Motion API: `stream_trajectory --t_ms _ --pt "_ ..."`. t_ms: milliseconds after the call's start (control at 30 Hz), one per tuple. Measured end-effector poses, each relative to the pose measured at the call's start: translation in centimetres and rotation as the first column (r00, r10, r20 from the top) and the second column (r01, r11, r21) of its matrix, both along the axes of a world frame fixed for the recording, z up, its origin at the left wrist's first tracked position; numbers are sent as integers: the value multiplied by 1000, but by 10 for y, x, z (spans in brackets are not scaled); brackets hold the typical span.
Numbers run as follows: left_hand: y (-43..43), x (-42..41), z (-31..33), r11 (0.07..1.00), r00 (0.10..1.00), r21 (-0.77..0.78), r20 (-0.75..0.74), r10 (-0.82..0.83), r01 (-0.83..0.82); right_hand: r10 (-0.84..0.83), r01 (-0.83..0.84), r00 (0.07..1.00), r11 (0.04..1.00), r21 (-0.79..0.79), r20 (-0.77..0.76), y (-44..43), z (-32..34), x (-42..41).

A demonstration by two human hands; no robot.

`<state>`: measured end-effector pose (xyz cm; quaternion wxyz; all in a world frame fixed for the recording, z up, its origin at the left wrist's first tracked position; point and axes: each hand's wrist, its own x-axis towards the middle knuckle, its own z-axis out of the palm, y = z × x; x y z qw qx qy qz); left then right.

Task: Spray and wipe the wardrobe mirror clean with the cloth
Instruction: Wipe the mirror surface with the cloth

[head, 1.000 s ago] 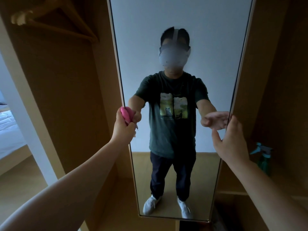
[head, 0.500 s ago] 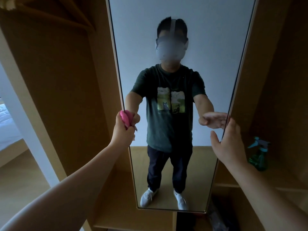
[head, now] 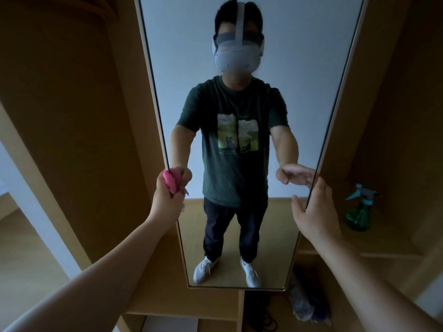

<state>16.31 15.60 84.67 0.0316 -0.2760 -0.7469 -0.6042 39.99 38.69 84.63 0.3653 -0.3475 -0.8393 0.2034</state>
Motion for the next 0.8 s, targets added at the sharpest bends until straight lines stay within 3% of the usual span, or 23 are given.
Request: stream_trajectory --t_ms 800 --pt "-1 1 -69 993 992 -120 119 33 -18 15 23 980 982 -186 200 -12 -59 8"
